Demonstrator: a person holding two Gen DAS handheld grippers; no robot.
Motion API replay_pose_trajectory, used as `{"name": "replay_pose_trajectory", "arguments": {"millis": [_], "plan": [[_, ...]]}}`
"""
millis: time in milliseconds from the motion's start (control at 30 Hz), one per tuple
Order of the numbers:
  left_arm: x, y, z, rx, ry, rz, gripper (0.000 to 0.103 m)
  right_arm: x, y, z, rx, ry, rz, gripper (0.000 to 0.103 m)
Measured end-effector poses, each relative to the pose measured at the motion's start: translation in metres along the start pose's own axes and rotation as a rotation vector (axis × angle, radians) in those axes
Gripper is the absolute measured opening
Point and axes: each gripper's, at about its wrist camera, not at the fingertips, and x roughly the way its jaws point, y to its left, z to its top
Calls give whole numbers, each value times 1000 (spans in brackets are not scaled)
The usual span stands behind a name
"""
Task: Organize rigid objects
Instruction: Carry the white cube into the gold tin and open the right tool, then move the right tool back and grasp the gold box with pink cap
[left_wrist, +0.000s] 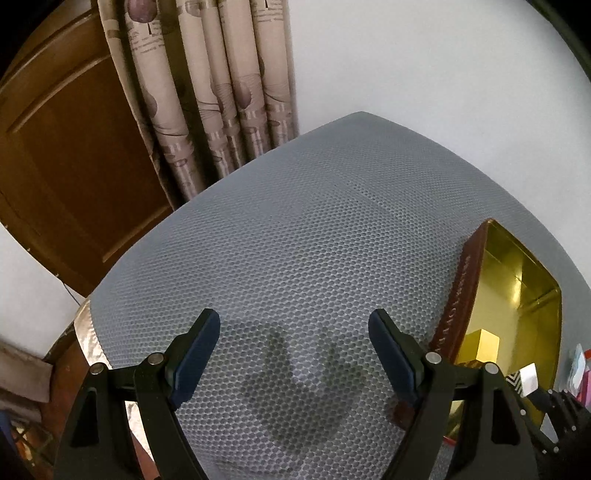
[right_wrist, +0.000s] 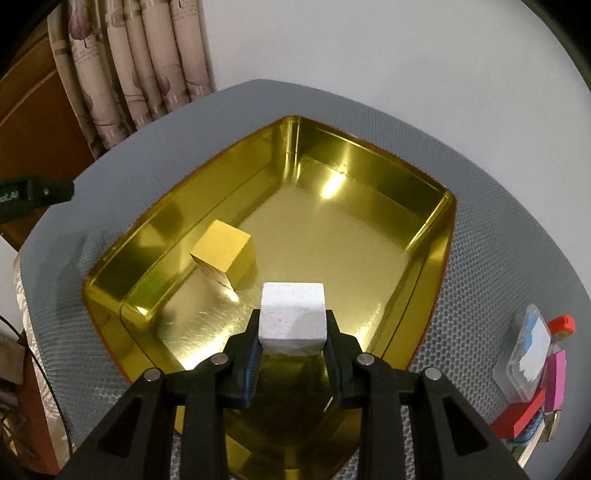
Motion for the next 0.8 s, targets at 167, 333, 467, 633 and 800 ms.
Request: {"name": "replay_pose_trajectory", "arguments": {"millis": [167,333,467,633,800], "plan": [[-2,-1,-2,-1,0,-2,80,6,5,3,-8,-3,-9,32],[0,-3,-4,9,9,-5,80,14,16,13,-5,-23,-34,51],[-5,-7,-4,20,-12,-10,80,-7,18,14,-13,-65,-46,51],[-13,-16,-7,50,-30,-44,80,-46,-3,10,42,-152,-48,51],[-27,-37,-14,123,-73,-62,81,-84,-55,-18,113,-197,-146,51]]}}
